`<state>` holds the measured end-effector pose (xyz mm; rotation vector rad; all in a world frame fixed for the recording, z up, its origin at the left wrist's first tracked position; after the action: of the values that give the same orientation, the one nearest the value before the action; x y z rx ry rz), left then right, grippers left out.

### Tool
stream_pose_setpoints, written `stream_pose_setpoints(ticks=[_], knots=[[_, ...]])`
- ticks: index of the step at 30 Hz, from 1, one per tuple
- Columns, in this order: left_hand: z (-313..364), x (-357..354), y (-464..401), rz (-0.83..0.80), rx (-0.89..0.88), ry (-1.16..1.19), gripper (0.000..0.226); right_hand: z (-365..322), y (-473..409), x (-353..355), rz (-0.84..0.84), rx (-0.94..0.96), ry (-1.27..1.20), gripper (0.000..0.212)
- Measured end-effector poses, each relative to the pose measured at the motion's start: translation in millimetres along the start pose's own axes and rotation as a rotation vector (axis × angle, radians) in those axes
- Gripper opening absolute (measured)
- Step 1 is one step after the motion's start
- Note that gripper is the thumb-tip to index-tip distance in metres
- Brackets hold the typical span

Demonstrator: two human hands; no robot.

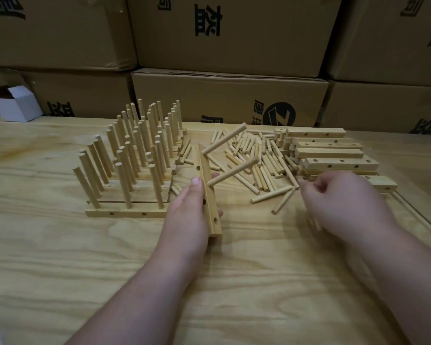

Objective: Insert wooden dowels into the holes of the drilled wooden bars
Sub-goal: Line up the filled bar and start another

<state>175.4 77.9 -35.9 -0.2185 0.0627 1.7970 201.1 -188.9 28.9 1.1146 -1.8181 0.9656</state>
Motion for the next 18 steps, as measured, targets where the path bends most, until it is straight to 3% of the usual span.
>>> stream_pose_setpoints(ticks=[4, 7, 10, 15, 18], knots=[[2.5, -2.1, 2.3, -0.016, -0.008, -0.020, 0.041, 20.1, -11.7, 3.3, -0.207, -0.124, 0.229, 0.045], [1.8, -2.1, 3.0, -0.018, -0.012, -0.035, 0.037, 24.9, -7.4, -7.5, -0.328, -0.160, 0.271, 0.051], [2.1, -2.7, 3.2, -0.024, -0.003, -0.040, 0.037, 21.0, -1.6, -15.5, -0.370, -0.156, 0.253, 0.053], [-0.3, -3.8, 1.0, -0.042, 0.007, -0.027, 0.039, 16.8, 0.4, -17.7, -0.405, -0.141, 0.227, 0.030], [-2.3, -4.1, -0.8, -0.045, 0.006, -0.017, 0.041, 11.5, -1.1, -5.4, -0.371, -0.105, 0.209, 0.028]])
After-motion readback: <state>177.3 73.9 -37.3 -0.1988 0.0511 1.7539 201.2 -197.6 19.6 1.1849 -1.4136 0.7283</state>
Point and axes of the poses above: each hand's wrist, its own y-axis away from the middle knuckle, its own x-axis out of the back of the hand, z = x × y, the point moved 8 cm from there along -y, towards the middle knuckle, and after that the axes turned 6 degrees about -x, right-handed, at the moved point
